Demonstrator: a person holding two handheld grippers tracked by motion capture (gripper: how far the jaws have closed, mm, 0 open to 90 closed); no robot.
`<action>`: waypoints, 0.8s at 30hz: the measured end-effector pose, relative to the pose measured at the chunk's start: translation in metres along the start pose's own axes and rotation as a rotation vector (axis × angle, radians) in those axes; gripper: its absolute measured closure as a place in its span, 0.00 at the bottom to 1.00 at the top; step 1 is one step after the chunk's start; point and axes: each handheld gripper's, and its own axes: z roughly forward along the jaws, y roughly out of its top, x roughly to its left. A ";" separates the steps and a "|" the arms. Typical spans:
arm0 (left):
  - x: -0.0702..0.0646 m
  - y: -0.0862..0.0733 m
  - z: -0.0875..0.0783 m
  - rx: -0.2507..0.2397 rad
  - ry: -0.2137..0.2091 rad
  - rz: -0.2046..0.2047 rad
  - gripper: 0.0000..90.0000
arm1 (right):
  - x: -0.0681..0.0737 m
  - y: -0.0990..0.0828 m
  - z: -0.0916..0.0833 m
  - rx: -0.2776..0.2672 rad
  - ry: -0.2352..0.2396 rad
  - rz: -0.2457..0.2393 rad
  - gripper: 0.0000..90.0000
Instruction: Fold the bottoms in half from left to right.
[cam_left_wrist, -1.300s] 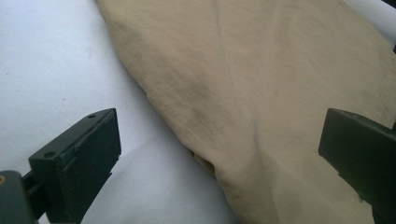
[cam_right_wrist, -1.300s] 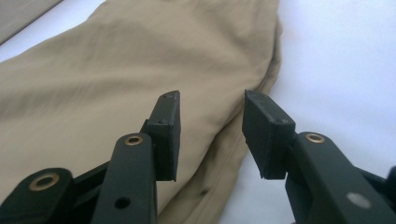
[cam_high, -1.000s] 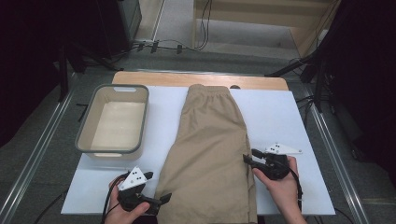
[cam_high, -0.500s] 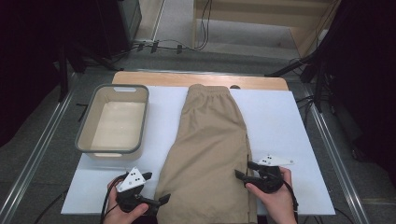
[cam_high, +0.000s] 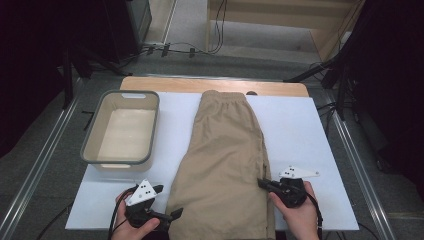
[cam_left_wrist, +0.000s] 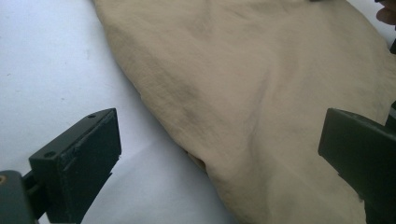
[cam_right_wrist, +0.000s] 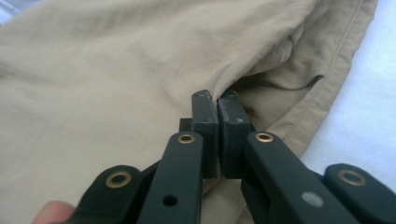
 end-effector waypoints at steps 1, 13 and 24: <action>0.000 0.000 0.000 -0.001 -0.002 0.000 0.00 | 0.000 0.001 -0.001 -0.007 0.001 -0.002 0.96; 0.000 0.000 0.000 0.006 -0.016 0.005 0.04 | -0.013 -0.005 -0.022 -0.037 -0.028 0.034 0.96; -0.005 -0.001 0.003 0.032 -0.013 0.012 0.34 | -0.017 -0.016 -0.025 -0.002 -0.069 0.027 0.96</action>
